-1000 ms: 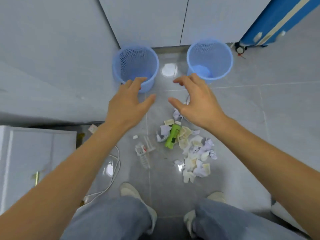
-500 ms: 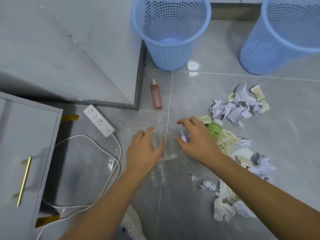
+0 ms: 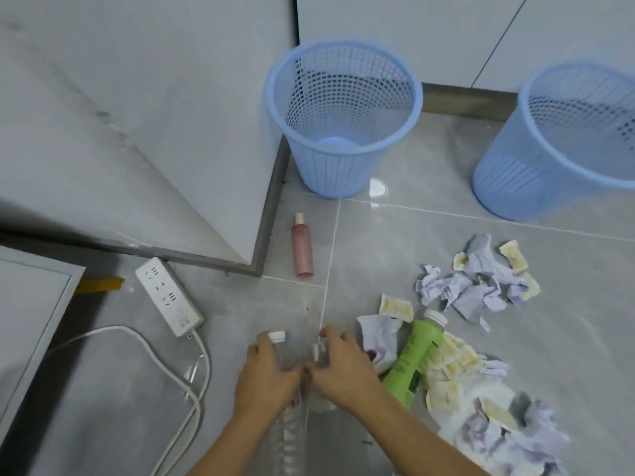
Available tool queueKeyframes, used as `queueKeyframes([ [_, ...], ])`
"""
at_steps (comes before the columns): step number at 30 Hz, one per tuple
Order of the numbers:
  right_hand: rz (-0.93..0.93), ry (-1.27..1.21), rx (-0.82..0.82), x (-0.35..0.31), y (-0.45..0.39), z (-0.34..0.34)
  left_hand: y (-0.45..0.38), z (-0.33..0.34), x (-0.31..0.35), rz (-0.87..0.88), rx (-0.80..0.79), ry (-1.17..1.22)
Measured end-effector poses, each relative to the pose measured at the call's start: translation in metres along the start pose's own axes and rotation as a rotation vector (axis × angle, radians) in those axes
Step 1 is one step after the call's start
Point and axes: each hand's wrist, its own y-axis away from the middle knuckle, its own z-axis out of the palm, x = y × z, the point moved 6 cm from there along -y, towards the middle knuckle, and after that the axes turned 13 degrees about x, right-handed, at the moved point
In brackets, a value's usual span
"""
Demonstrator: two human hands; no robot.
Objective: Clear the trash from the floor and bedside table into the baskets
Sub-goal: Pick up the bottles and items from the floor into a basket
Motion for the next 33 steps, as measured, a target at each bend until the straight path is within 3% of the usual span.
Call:
queueKeyframes([
  [5, 0.015, -0.115, 0.177, -0.020, 0.024, -0.074, 0.023, -0.063, 0.047, 0.117, 0.158, 0.094],
  [12, 0.006, -0.168, 0.509, -0.095, 0.062, -0.266, 0.065, -0.215, 0.200, 0.307, 0.330, 0.216],
  [16, -0.121, -0.301, 0.696, -0.144, 0.033, -0.353, 0.059, -0.291, 0.294, 0.460, 0.517, 0.396],
  [19, -0.242, -0.392, 0.791, -0.161, -0.020, -0.389, 0.034, -0.309, 0.351, 0.577, 0.632, 0.491],
  [22, -0.331, -0.369, 0.725, -0.164, -0.087, -0.397, -0.006, -0.286, 0.369, 0.502, 0.634, 0.508],
  [28, -0.552, -0.043, 0.423, -0.154, -0.194, -0.355, -0.072, -0.215, 0.345, 0.325, 0.615, 0.435],
  [33, -0.680, 0.296, 0.371, -0.143, -0.235, -0.330, -0.105, -0.175, 0.335, 0.379, 0.576, 0.213],
])
